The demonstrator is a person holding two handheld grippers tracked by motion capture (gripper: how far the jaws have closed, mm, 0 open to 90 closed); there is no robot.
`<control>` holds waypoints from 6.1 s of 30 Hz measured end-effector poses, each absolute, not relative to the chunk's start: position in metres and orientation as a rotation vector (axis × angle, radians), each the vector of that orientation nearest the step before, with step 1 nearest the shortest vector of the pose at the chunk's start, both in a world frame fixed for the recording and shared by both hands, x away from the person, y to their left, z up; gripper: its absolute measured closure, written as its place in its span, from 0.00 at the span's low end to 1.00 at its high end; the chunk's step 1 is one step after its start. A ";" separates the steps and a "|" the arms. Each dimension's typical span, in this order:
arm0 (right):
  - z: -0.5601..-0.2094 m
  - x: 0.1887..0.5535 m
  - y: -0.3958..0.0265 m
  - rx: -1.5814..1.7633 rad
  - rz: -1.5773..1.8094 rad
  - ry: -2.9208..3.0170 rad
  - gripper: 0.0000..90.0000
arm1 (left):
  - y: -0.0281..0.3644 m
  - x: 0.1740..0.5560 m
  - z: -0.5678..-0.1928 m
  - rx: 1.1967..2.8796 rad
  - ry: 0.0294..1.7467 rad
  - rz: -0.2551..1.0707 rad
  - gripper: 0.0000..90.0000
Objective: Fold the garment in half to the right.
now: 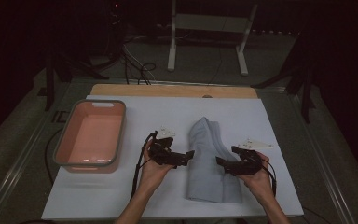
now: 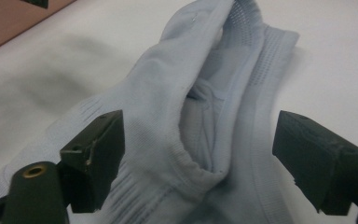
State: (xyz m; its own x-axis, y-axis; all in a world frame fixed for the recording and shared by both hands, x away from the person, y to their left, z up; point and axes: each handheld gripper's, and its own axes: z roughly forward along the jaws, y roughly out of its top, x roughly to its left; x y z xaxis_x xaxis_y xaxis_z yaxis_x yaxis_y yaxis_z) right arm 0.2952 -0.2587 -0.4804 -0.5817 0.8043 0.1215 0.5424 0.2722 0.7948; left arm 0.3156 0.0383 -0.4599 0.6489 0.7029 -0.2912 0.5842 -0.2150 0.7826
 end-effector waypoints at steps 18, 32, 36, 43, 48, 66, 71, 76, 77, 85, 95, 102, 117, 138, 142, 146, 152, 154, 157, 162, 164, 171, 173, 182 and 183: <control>-0.485 0.298 -0.252 1.165 1.175 2.364 0.98 | 0.034 0.315 -0.464 1.892 0.984 0.110 0.01; -0.466 0.290 -0.273 1.165 1.208 2.279 0.99 | 0.010 0.314 -0.464 1.909 0.918 0.091 0.05; -0.462 0.287 -0.280 1.180 1.214 2.255 0.99 | 0.004 0.315 -0.463 1.912 0.904 0.090 0.08; -0.456 0.283 -0.294 1.204 1.215 2.227 0.99 | -0.009 0.314 -0.462 1.932 0.877 0.085 0.13; -0.456 0.282 -0.301 1.235 1.219 2.214 0.99 | -0.018 0.313 -0.462 1.947 0.869 0.085 0.19; -0.464 0.283 -0.310 1.281 1.121 2.217 0.99 | -0.060 0.308 -0.481 2.102 0.738 0.044 0.69; -0.461 0.282 -0.310 1.279 1.124 2.204 0.99 | -0.067 0.308 -0.487 2.145 0.733 0.049 0.74; -0.466 0.282 -0.308 1.294 1.092 2.217 0.94 | -0.072 0.309 -0.493 2.193 0.728 0.077 0.77; -0.466 0.281 -0.308 1.290 1.077 2.214 0.90 | -0.074 0.310 -0.497 2.211 0.731 0.080 0.77; -0.474 0.270 -0.302 1.312 0.992 2.241 0.63 | -0.080 0.309 -0.503 2.246 0.731 0.101 0.80; -0.477 0.261 -0.300 1.360 0.975 2.235 0.52 | -0.086 0.307 -0.509 2.262 0.742 0.099 0.86; -0.486 0.264 -0.297 1.399 0.961 2.275 0.70 | -0.085 0.307 -0.512 2.226 0.762 0.061 0.88; -0.488 0.260 -0.300 1.426 0.873 2.303 0.90 | -0.084 0.306 -0.512 2.217 0.762 0.035 0.88; -0.498 0.260 -0.270 1.255 0.848 2.300 0.71 | -0.075 0.309 -0.505 2.190 0.717 -0.016 0.75; -0.500 0.260 -0.270 1.268 0.830 2.325 0.74 | -0.055 0.313 -0.491 2.153 0.735 0.042 0.67; -0.501 0.260 -0.272 1.268 0.831 2.338 0.75 | -0.034 0.327 -0.482 2.102 0.816 0.089 0.64; -0.502 0.260 -0.273 1.259 0.842 2.346 0.75 | -0.018 0.350 -0.480 2.080 0.896 0.153 0.62; -0.502 0.260 -0.273 1.258 0.838 2.341 0.75 | -0.016 0.358 -0.482 2.073 0.914 0.164 0.60; -0.502 0.259 -0.273 1.256 0.837 2.343 0.76 | -0.017 0.368 -0.485 2.065 0.935 0.174 0.60; -0.502 0.259 -0.273 1.256 0.839 2.343 0.76 | -0.023 0.382 -0.491 2.073 0.954 0.168 0.65; -0.502 0.259 -0.273 1.264 0.842 2.342 0.76 | -0.026 0.387 -0.491 2.075 0.957 0.178 0.67; -0.502 0.259 -0.273 1.269 0.847 2.345 0.76 | -0.032 0.398 -0.487 2.049 0.970 0.173 0.75; -0.502 0.259 -0.273 1.271 0.852 2.347 0.76 | -0.033 0.400 -0.485 2.034 0.977 0.170 0.75; -0.502 0.260 -0.273 1.277 0.854 2.344 0.76 | -0.048 0.410 -0.489 2.043 0.983 0.152 0.69; -0.503 0.260 -0.273 1.268 0.857 2.347 0.76 | -0.050 0.410 -0.490 2.055 0.981 0.150 0.73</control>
